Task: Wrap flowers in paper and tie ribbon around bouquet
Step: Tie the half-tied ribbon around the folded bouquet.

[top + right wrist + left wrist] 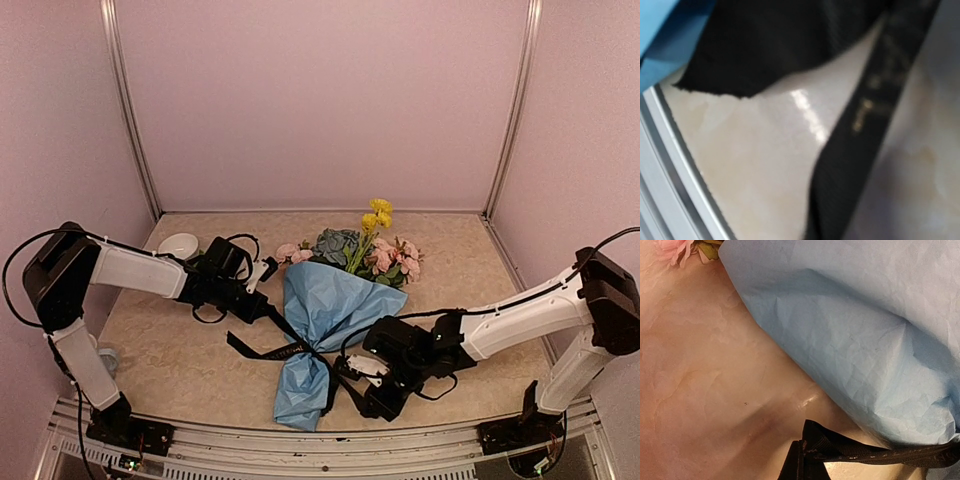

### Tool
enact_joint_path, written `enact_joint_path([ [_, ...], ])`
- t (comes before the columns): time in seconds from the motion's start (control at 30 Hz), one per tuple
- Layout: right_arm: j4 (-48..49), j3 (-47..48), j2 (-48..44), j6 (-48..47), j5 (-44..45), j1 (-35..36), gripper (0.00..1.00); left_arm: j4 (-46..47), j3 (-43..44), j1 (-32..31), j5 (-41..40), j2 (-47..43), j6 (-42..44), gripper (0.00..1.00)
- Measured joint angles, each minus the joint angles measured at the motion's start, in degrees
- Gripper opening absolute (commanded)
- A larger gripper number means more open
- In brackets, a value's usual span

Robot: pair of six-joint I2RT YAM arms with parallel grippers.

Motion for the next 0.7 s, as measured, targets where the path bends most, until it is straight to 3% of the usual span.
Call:
enact_joint_path([
  [0.23,-3.8,1.05,-1.46,0.48,1.49,-4.2,0.0,0.13,-1.29,-1.05,0.46,-0.87,0.55,0.0],
  [0.53,-4.87,1.62,-4.72,-1.33,9.2,-21.42,0.0,-1.81,-2.19,-6.86,-0.55,-2.91,-0.48,0.0],
  [0.7,-3.93,1.64,-6.99,-4.7,11.82,-26.43,0.0,-2.23,-4.92,-9.01,0.59,-7.56,-2.75,0.0],
])
